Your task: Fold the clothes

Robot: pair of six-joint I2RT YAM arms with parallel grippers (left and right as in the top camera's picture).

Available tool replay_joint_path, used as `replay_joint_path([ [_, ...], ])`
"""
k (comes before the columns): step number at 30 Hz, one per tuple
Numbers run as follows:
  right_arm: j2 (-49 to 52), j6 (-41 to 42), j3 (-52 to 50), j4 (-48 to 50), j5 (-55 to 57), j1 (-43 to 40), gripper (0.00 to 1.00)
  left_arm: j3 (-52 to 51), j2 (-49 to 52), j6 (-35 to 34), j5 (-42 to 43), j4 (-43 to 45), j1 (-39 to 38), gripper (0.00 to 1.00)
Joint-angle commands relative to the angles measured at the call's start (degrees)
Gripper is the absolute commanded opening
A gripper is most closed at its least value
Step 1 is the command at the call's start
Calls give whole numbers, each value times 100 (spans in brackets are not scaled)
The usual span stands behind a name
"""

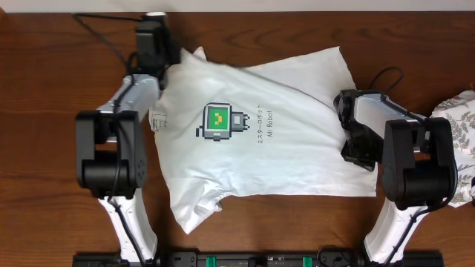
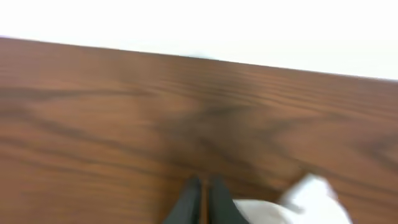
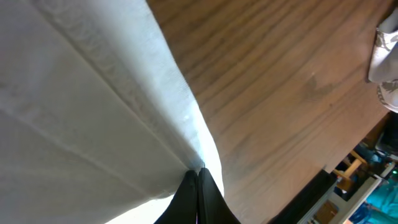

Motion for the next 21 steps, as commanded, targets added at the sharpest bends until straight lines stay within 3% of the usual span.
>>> replay_joint_path([
  [1,81,118,-153,127,-179,-17,1,431,70,-205,-28,-144,321,38],
  [4,81,116,-153,195,-179,-17,1,645,63,-203,442,-691,450,52],
  [8,76,-52,-151,330,-179,-17,1,688,20,-199,1211,-1661,442,53],
  [12,-63,-868,-48,811,-437,-17,3,686,20,-186,1451,-2848,302,41],
  [16,-603,-1690,197,1508,-1480,-17,9,614,24,-181,1447,-3578,120,30],
  [21,-1451,-2155,551,2291,-2555,-17,33,243,33,-188,1353,-3687,-20,24],
])
